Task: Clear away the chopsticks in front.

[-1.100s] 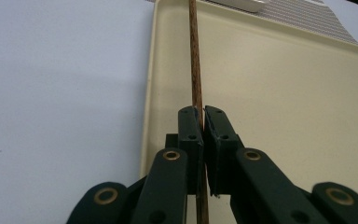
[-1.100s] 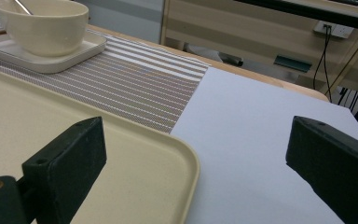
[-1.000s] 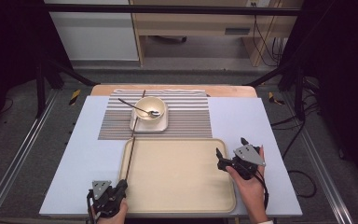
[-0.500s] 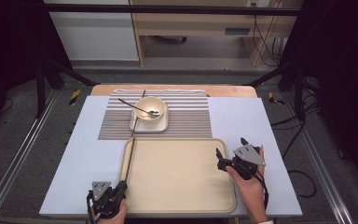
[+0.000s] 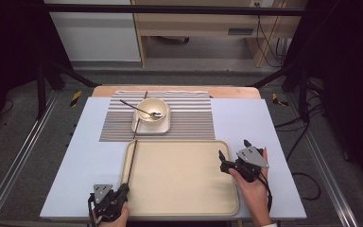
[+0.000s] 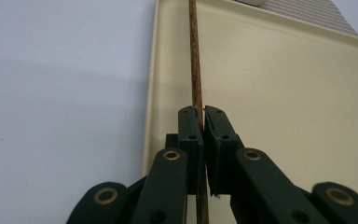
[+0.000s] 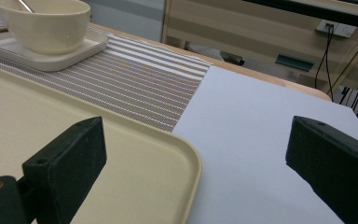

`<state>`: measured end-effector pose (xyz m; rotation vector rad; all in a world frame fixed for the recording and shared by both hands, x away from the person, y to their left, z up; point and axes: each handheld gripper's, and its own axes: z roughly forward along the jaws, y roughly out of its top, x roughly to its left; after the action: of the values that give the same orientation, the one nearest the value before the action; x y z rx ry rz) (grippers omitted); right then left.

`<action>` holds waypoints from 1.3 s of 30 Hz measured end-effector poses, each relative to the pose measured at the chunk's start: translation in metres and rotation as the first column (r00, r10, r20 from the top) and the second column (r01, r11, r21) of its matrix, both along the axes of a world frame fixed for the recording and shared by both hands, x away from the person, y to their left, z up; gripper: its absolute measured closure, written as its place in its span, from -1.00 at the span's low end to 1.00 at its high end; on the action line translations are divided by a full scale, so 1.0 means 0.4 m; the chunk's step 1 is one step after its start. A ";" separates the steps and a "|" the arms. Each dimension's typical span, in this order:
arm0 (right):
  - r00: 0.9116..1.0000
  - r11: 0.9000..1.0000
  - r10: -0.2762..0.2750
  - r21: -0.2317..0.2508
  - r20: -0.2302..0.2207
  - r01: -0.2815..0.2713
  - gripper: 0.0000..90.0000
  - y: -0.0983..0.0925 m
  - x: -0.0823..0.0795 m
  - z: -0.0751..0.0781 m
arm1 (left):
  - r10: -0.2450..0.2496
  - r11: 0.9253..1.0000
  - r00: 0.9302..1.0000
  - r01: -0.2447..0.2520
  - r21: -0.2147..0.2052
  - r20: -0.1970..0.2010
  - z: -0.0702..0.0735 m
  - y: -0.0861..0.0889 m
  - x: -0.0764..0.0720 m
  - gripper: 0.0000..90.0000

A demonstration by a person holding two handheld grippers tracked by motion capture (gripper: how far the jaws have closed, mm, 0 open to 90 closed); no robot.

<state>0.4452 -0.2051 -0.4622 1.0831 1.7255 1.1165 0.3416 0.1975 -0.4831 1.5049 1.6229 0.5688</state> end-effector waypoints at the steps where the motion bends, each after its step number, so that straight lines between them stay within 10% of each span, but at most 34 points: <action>1: 1.000 1.000 0.000 0.000 0.000 0.000 -0.89 0.000 0.000 0.000 | 0.001 1.000 1.000 -0.001 0.002 0.000 0.001 0.000 -0.001 0.90; 39: 1.000 1.000 0.007 -0.007 -0.005 -0.008 -0.89 0.002 0.001 -0.002 | 0.011 1.000 1.000 -0.011 0.020 0.006 -0.007 0.002 -0.006 0.86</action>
<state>0.4457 -0.2041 -0.4629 1.0772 1.7376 1.1126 0.3391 0.1983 -0.4857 1.5091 1.6263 0.5966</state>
